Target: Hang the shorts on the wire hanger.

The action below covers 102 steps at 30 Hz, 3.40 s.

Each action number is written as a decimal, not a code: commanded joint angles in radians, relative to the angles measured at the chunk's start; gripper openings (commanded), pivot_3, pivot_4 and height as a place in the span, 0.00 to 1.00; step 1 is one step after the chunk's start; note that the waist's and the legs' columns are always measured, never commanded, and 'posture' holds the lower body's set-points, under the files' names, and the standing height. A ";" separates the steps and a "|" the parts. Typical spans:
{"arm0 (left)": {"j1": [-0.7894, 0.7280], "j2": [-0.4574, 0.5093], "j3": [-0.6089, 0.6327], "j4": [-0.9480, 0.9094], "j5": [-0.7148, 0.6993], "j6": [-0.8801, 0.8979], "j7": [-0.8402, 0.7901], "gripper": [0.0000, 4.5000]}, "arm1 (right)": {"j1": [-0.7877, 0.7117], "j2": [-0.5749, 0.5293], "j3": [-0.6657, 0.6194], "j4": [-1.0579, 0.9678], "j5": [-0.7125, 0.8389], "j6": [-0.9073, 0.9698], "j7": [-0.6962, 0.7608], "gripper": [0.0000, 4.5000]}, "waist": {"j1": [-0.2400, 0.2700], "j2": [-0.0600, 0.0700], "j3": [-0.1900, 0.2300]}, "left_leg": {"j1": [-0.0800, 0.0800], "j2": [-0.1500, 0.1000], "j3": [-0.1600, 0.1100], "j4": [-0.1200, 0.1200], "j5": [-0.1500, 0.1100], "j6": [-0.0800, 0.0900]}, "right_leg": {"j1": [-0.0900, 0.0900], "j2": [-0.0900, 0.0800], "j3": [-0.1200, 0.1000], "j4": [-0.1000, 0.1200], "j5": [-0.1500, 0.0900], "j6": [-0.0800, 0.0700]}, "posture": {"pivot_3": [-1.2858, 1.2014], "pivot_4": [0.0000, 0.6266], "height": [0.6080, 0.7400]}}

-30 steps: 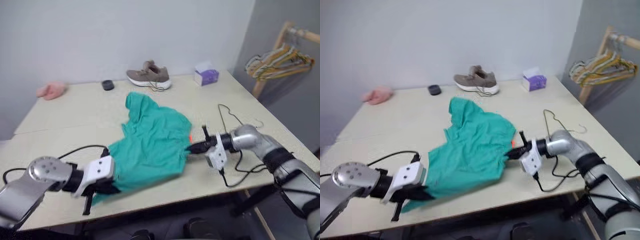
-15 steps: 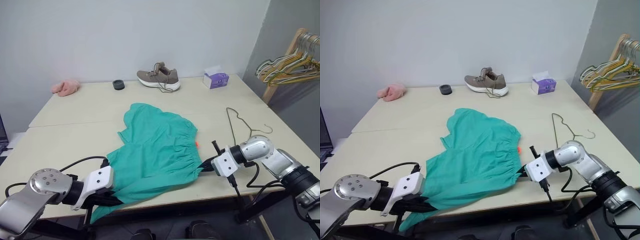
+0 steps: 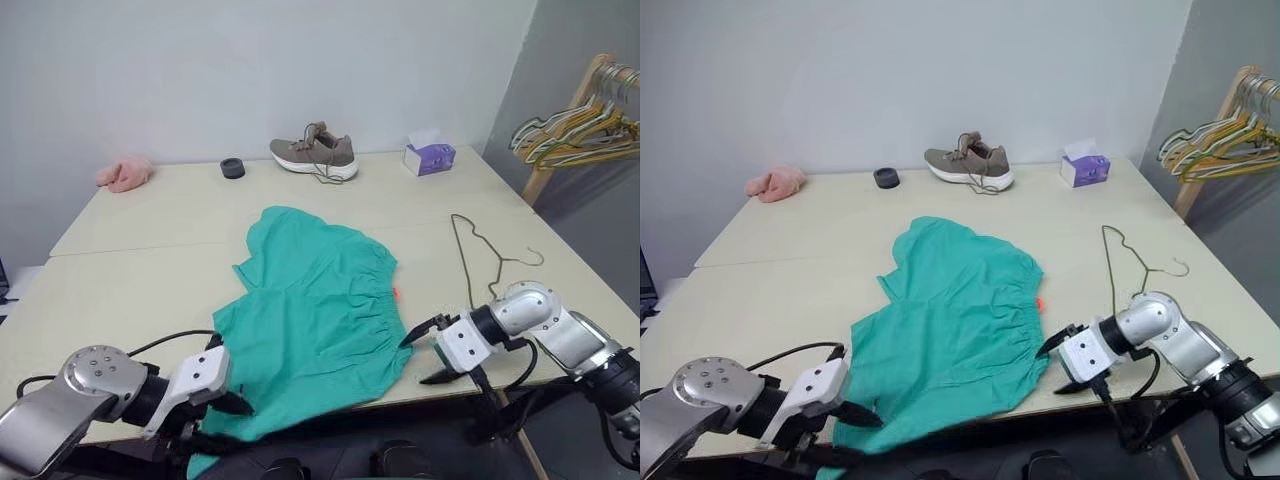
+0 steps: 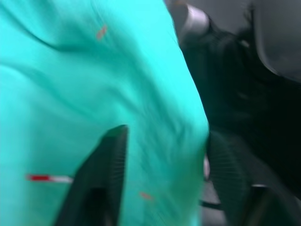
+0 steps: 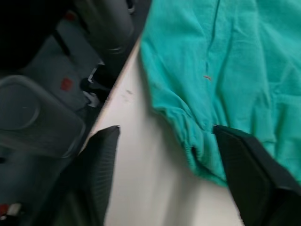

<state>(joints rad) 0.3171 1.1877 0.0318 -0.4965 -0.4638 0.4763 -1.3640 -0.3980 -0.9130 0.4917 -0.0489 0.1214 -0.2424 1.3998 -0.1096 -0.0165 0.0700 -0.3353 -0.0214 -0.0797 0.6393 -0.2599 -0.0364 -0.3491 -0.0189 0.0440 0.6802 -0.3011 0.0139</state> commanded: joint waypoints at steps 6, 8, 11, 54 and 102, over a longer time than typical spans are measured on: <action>-0.109 -0.136 0.078 -0.022 -0.068 -0.013 0.116 1.00 | 0.019 0.062 -0.267 -0.128 0.274 0.456 -0.179 1.00 | 0.007 -0.001 0.000 | -0.001 0.000 -0.001 0.001 0.000 0.000 | -0.001 0.000 -0.001 0.000 0.000 0.001 | 0.47 0.00 1.00; -0.184 -0.212 0.075 -0.006 -0.069 -0.019 0.184 1.00 | 0.024 0.093 -0.344 -0.120 0.303 0.542 -0.269 1.00 | 0.013 0.000 0.001 | -0.001 0.000 -0.001 0.002 0.000 0.000 | 0.000 0.000 0.000 0.000 0.001 0.002 | 0.47 0.00 1.00; -0.299 -0.317 0.088 0.016 -0.094 -0.004 0.273 1.00 | 0.030 0.171 -0.461 -0.074 0.279 0.624 -0.484 1.00 | 0.021 -0.003 -0.001 | -0.005 0.000 -0.001 0.004 0.000 0.000 | -0.002 0.000 -0.001 0.000 0.005 0.009 | 0.46 0.00 1.00; -0.630 -0.389 -0.025 0.306 0.021 -0.124 0.196 1.00 | -0.053 0.205 -0.441 0.626 -0.004 1.001 -0.762 0.00 | -0.030 -0.017 -0.023 | -0.010 -0.002 -0.002 0.007 0.000 0.001 | 0.005 0.001 -0.001 -0.012 0.008 0.012 | 0.45 0.00 1.00; -0.751 -0.290 -0.057 0.477 -0.100 0.313 0.045 1.00 | -0.375 0.151 -0.144 0.275 -0.475 -0.487 -0.660 0.00 | -0.089 -0.001 -0.016 | -0.031 -0.003 0.002 0.006 -0.001 0.004 | -0.019 -0.001 0.004 -0.006 0.016 0.015 | 0.43 0.00 1.00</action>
<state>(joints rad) -0.4217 0.8763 -0.0373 0.0092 -0.5523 0.8025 -1.3024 -0.7375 -0.7709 0.3744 0.2438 -0.3957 -0.7159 0.7406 -0.1982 -0.0178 0.0539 -0.3659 -0.0244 -0.0784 0.6456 -0.2608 -0.0322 -0.3689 -0.0202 0.0477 0.6754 -0.2853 0.0280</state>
